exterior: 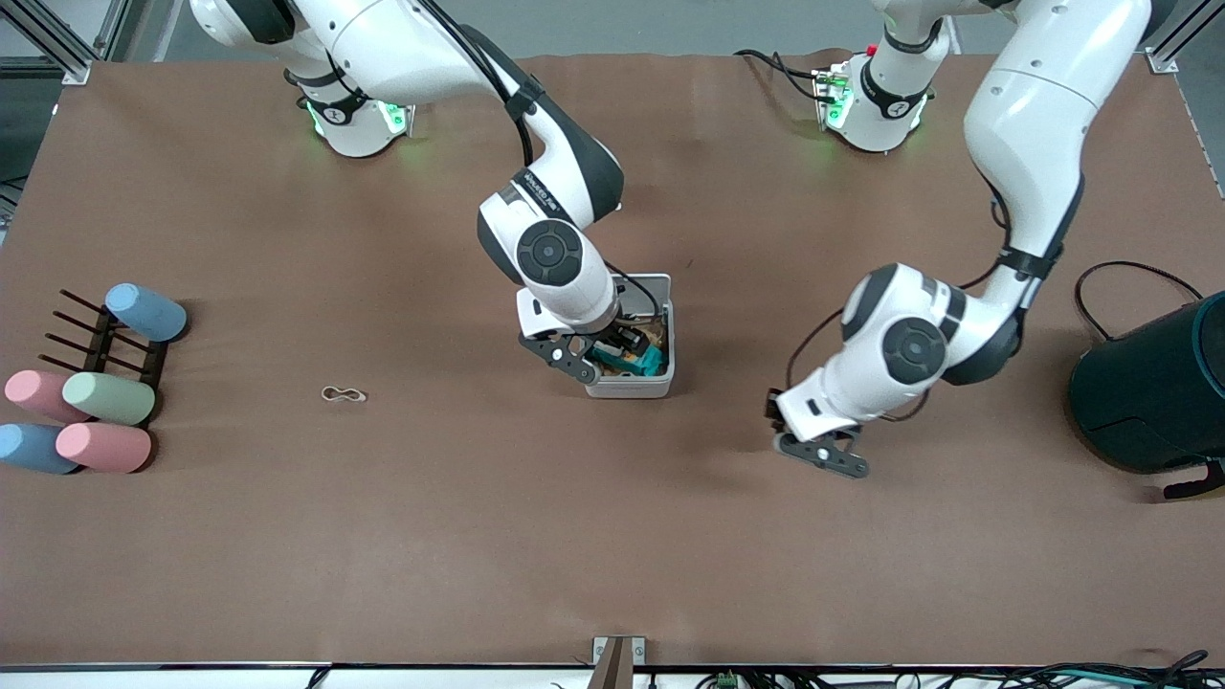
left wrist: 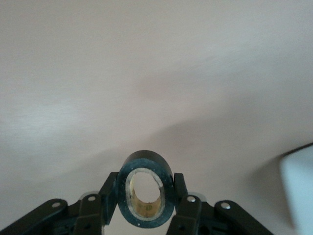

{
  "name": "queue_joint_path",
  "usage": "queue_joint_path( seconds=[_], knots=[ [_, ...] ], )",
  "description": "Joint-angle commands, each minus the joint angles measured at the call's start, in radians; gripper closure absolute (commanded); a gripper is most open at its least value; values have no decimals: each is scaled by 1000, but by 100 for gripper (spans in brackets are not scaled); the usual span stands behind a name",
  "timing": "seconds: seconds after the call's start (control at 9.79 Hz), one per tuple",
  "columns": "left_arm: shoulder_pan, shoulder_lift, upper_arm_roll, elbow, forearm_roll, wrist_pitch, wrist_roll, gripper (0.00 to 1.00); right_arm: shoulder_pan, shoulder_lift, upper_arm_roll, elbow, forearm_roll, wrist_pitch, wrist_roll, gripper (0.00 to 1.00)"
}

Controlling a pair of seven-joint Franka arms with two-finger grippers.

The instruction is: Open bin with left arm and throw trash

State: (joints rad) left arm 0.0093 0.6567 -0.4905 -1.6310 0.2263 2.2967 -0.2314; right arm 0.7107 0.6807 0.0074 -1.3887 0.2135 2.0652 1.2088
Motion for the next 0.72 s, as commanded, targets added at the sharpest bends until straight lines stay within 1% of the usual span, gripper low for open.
queue_joint_path(
  seconds=[0.0, 0.1, 0.2, 0.31, 0.51, 0.61],
  knots=[
    [-98, -3, -10, 34, -12, -20, -197, 100, -81, -94, 5, -12, 12, -115, -44, 3],
    [-170, -3, -8, 52, -1, -19, -324, 100, -135, -136, 6, -16, 18, -185, -99, 3],
    [-216, -3, -7, 62, -2, -19, -388, 100, -195, -182, 6, -27, 18, -256, -186, 3],
    [-235, -3, -5, 60, -1, -20, -426, 100, -250, -229, 5, -73, 18, -288, -283, 3],
    [-261, -6, -5, 62, 1, -43, -470, 100, -368, -327, 3, -233, 7, -272, -478, 2],
    [-268, -23, -5, 63, -1, -48, -473, 100, -423, -352, 3, -298, -2, -248, -529, 2]
  ],
)
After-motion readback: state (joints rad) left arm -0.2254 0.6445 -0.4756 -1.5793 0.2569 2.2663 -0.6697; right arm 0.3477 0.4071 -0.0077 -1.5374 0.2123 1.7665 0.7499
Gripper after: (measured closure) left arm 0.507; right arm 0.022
